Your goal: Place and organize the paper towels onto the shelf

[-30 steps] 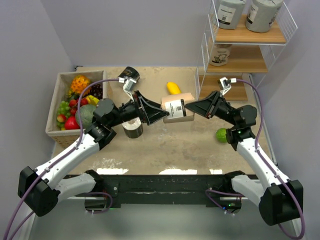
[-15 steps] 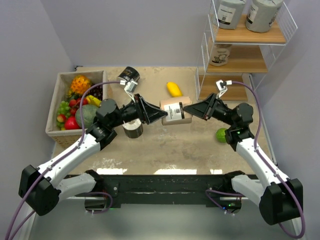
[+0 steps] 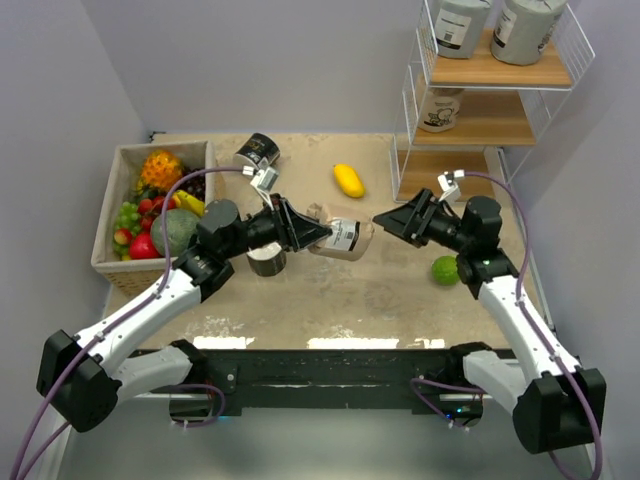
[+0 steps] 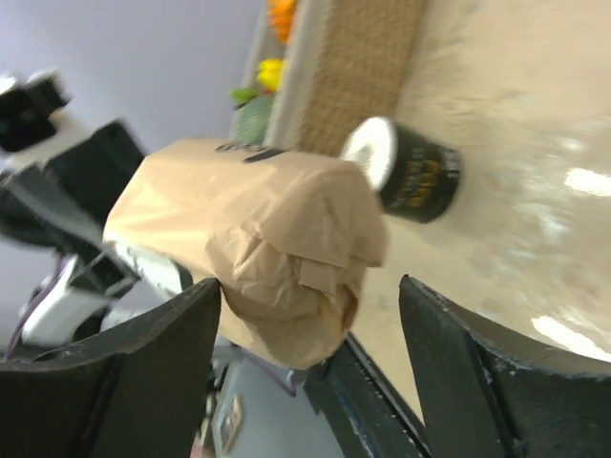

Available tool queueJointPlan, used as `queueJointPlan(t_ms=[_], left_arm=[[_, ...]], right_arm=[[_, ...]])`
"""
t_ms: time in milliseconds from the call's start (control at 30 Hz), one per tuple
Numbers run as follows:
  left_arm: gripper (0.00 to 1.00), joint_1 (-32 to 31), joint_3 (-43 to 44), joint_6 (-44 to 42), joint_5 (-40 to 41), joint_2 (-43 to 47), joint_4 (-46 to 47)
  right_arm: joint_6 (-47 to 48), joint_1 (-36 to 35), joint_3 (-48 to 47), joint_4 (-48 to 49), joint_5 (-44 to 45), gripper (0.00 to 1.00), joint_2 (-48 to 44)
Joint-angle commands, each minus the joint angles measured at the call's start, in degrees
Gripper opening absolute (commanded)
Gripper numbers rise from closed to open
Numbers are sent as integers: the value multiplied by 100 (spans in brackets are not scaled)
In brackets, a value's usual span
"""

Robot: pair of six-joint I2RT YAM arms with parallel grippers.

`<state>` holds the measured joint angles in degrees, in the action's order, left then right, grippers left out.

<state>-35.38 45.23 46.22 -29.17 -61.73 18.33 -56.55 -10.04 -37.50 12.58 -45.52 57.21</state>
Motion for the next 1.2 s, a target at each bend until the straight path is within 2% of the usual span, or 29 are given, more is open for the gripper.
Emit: queueJointPlan(t_ms=[0, 100, 333, 433, 500, 533, 633, 700, 833, 900, 1167], left_arm=[[41, -31, 328, -690, 550, -22, -644], [42, -31, 285, -1052, 1008, -311, -1155], [43, -303, 398, -1413, 1773, -1165, -1674], [48, -566, 688, -1563, 2204, -1411, -2068], [55, -646, 881, -1598, 2240, -1516, -2228], [62, -655, 917, -1598, 2205, -1534, -2254], [78, -646, 1057, -1668, 1951, -1421, -2220], [81, -637, 1267, -1774, 1915, -1324, -2315], [84, -454, 1585, -2002, 1941, -1157, -2667], [85, -374, 1664, -2274, 2203, -965, -2878], [91, -330, 1446, -3504, 3443, -138, -3598]], right_arm=[[1357, 275, -1039, -3079, 1877, 82, -351], [1612, 275, -1383, -3726, 2486, 84, -465], [1964, 275, -1813, -4052, 3030, 87, -659], [2201, 284, -1972, -4298, 3145, 86, -518], [2263, 275, -1972, -4351, 3163, 86, -474], [2280, 275, -1963, -4360, 3137, 86, -448], [2385, 275, -1893, -4273, 3084, 86, -491], [2456, 266, -1884, -4421, 3250, 86, -492], [2431, 144, -1928, -4624, 3339, 85, -343], [2351, 3, -2042, -4755, 3330, 84, -141], [1675, -1473, -2148, -4554, 4165, 80, 369]])
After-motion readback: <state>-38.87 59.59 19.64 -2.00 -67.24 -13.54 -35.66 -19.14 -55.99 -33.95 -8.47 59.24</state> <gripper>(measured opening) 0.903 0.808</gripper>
